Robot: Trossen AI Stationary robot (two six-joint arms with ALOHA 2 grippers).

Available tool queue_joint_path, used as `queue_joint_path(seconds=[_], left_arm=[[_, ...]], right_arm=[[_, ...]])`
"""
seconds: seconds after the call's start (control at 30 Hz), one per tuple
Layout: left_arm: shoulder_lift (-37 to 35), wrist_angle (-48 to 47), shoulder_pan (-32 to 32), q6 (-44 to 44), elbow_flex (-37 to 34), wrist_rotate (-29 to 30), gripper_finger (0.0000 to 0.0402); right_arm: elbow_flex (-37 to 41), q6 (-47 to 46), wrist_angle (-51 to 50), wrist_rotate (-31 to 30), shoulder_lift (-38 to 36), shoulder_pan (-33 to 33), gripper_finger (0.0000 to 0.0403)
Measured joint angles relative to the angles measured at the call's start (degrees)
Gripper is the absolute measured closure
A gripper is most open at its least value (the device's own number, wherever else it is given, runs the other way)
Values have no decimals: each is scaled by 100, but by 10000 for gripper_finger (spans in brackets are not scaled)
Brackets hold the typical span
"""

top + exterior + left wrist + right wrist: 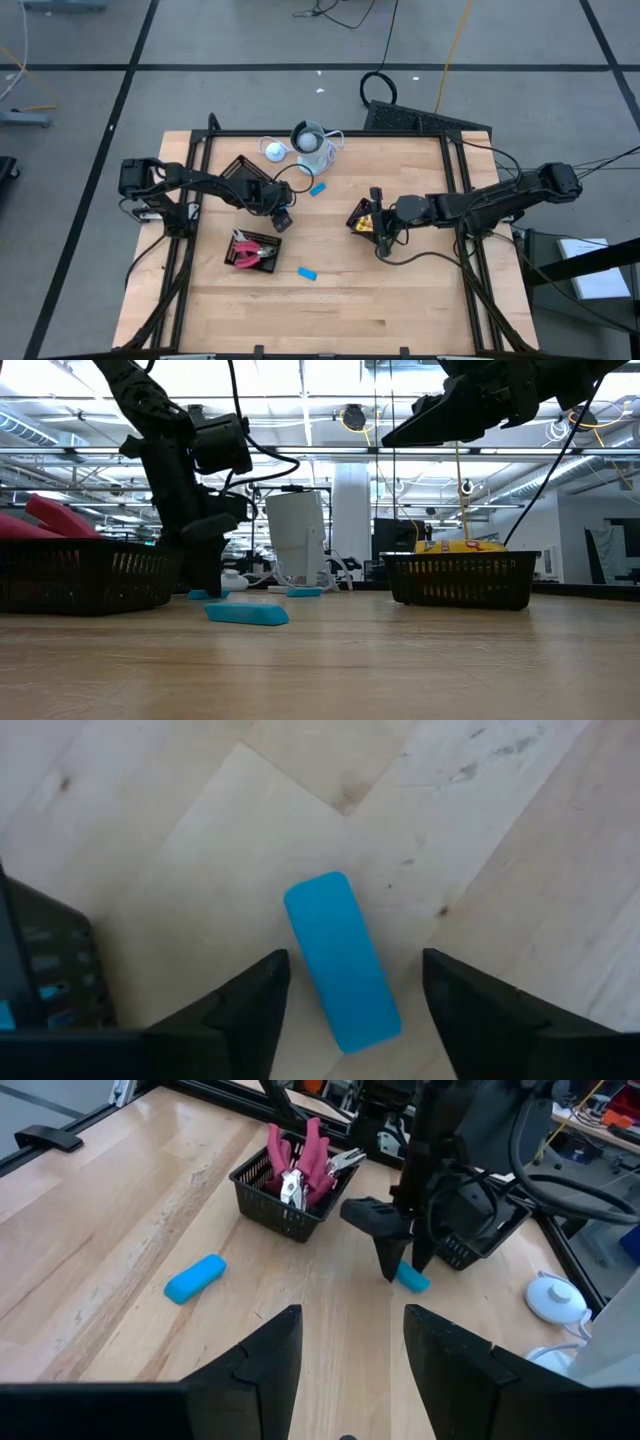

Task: Pick & Place School Supplies
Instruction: Put the blue eraser into the top black bin

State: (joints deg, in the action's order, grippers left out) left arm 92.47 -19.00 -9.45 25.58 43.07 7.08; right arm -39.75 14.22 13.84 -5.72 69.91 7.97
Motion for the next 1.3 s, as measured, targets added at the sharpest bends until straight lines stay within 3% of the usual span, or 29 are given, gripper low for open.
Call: queue_joint_path(seconds=[0.43,0.8,1.0,1.2,1.3], left_arm=[[4,14,-7,-253,-9,159,337],[-137,109,192,-572,276,-45,343],[-569,-813,319,-626,528,816,343],[-1496,-1762,272,-434,540,1812,349],[-1951,-1942,85,-398,428,2010,349]], right_arm=[[0,42,107,-9,0,0,236],[0,42,103,-20,0,-9,236],[4,20,62,-20,0,-9,236],[4,20,32,-20,0,-11,236],[4,22,44,-13,-2,-11,236]])
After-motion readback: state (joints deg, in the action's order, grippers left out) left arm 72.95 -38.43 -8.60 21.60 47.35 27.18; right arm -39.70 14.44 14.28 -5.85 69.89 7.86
